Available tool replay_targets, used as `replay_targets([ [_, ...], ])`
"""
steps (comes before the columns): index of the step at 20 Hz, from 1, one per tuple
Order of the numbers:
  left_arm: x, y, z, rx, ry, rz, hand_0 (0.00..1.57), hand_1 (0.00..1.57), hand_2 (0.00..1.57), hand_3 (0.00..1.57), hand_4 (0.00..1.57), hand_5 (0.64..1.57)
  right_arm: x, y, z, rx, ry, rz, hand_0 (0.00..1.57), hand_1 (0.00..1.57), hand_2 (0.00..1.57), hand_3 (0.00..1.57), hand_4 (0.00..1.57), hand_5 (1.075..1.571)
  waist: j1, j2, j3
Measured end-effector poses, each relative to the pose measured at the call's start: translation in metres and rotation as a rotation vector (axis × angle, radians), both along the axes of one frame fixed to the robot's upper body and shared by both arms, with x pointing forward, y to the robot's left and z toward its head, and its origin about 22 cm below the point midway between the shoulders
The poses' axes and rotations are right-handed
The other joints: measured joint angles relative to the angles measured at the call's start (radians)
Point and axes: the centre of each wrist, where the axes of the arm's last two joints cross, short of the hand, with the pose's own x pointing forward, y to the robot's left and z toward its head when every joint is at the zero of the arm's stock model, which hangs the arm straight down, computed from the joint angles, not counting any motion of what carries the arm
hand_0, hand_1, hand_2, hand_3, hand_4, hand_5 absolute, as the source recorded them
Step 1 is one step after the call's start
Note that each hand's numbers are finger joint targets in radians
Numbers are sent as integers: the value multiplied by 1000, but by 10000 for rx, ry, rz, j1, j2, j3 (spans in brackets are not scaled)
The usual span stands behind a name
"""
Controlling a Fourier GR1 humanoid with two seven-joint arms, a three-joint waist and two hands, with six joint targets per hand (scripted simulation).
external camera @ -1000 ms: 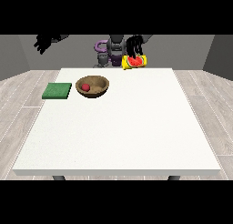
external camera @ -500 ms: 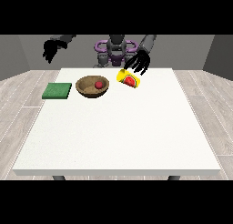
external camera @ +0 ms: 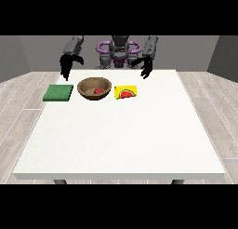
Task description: Pick the cup and pour the ball into the bowl, then pick the bowl and place it on the pad
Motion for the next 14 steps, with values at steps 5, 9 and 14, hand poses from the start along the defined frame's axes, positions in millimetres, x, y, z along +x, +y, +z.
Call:
replay_targets([
  [5,-5,13,-2,-775,-319,-557,0,0,0,0,921,1439,3,12,-29,-24,97,-318,0,0,0,0,467,1570,162,187,41],
  [9,-10,19,0,-963,-267,-642,0,0,0,0,936,1434,4,15,-55,12,433,-277,0,0,0,0,425,1570,125,47,53],
  [14,-9,22,17,-1025,-439,-856,0,0,0,0,951,1431,0,5,-82,49,602,-410,0,0,0,0,355,1571,190,116,60],
])
